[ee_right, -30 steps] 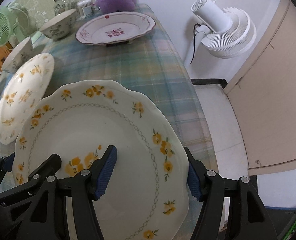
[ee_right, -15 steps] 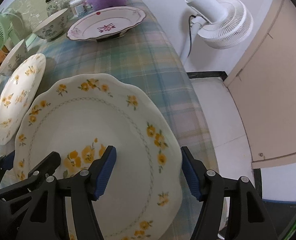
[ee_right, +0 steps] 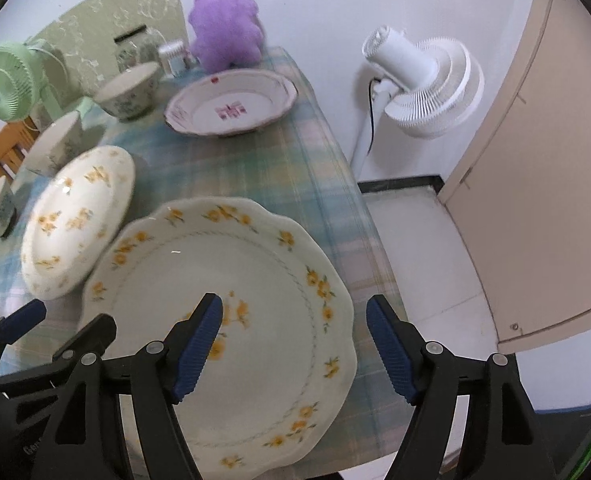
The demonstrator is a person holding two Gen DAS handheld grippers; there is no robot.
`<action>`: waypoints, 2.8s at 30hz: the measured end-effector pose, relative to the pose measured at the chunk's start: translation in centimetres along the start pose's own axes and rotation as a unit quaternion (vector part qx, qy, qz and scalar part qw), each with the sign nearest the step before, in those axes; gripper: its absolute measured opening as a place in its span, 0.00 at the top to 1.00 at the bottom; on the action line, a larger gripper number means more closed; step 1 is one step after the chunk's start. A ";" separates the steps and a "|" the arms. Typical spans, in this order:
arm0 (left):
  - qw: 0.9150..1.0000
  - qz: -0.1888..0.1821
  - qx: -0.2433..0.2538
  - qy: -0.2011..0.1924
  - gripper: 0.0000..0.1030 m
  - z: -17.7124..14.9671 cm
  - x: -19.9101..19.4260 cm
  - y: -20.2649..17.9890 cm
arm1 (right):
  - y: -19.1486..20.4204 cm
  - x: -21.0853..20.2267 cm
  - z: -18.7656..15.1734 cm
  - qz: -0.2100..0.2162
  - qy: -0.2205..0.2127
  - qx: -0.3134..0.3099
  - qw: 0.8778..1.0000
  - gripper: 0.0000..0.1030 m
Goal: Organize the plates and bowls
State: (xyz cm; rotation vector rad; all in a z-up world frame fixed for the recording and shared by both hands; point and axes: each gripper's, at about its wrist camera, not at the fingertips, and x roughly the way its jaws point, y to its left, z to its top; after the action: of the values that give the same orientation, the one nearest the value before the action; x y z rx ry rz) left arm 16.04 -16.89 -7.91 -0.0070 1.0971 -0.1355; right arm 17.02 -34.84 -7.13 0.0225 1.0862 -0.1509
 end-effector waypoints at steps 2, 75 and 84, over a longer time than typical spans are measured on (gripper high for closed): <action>1.000 0.001 0.004 -0.010 0.11 0.1 -0.8 0.4 | 0.6 -0.8 0.0 0.000 -0.008 0.001 1.000 0.25; 0.998 0.062 -0.017 0.022 0.35 9.4 9.5 14.8 | 19.3 12.6 10.7 0.053 0.050 -0.049 0.996 0.29; 0.998 0.050 -0.020 0.032 0.30 9.7 9.9 14.8 | 19.9 12.9 10.8 0.029 0.059 -0.049 0.997 0.28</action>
State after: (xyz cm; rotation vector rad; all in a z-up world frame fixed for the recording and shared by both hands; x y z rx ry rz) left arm 30.60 -3.91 -13.32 0.0150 1.1611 -0.0243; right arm 35.12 -17.55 -14.61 -0.0251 1.2078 -0.0442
